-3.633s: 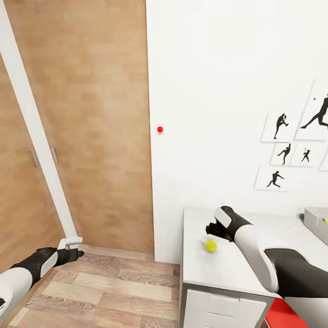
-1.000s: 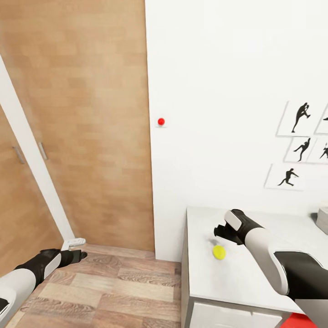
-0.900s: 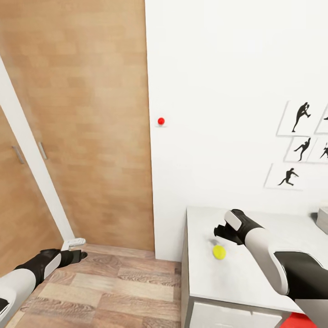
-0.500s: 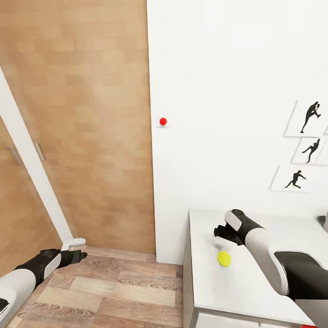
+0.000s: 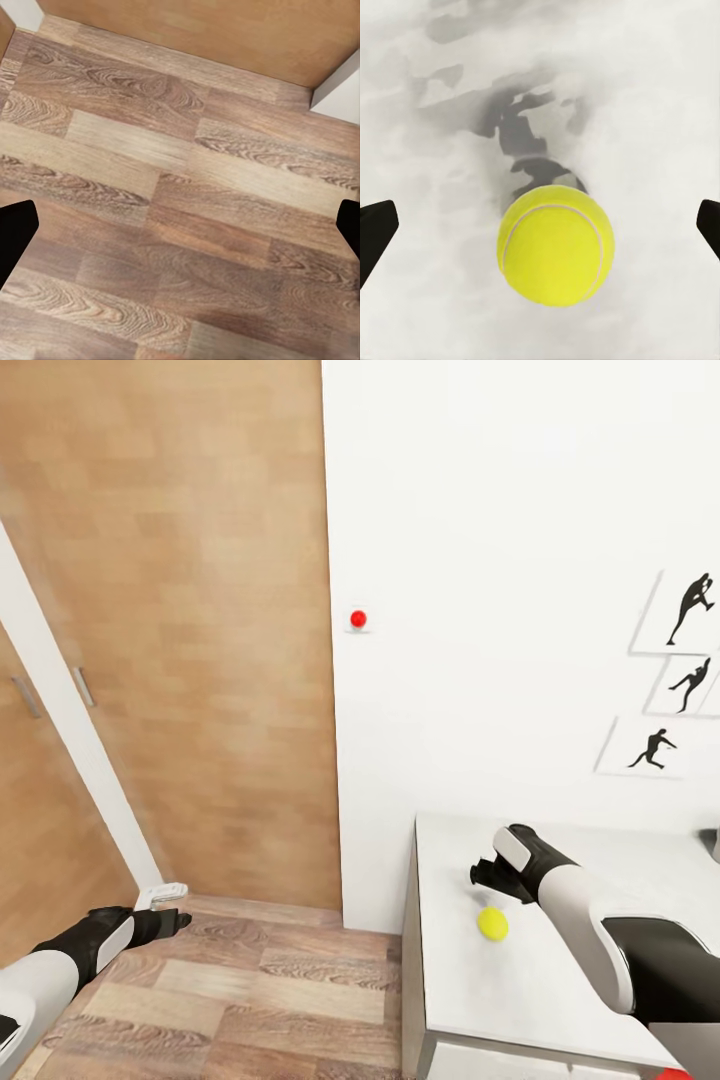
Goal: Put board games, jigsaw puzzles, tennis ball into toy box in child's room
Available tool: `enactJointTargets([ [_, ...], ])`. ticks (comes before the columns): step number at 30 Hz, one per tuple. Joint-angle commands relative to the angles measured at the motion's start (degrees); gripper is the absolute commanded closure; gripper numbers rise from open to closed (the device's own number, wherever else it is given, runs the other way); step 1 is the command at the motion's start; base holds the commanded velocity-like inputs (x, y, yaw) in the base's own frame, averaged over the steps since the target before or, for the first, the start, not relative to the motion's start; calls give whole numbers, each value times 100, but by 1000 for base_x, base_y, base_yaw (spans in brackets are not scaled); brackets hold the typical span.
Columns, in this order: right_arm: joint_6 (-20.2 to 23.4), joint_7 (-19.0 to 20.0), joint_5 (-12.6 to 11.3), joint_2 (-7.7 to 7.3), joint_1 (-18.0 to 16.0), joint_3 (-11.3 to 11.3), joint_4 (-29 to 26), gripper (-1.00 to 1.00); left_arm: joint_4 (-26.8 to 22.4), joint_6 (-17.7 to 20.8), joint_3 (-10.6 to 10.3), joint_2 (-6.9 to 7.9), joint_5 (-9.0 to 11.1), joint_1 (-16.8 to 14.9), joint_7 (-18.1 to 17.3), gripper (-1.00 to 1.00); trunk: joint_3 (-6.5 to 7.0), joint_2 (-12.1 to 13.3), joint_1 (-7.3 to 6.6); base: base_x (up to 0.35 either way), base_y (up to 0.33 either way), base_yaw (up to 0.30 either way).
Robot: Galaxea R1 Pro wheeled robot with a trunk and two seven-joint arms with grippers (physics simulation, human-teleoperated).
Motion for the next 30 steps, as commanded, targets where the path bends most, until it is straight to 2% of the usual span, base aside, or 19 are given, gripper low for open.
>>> enactJointTargets([
  [1,21,-42,-51,-1,7,12,-11,-100,-9,29,-29,5,36,-4,-8,-100,-23,-14,3,0,0,0],
  [10,28,-42,-52,-61,44,12,-11,-100,-9,29,-29,0,36,-4,-8,-100,-108,-14,3,0,0,0],
  [30,-58,-35,-52,-71,47,12,-19,-100,-9,29,-29,0,36,-4,-8,-100,-296,-14,3,0,0,0],
])
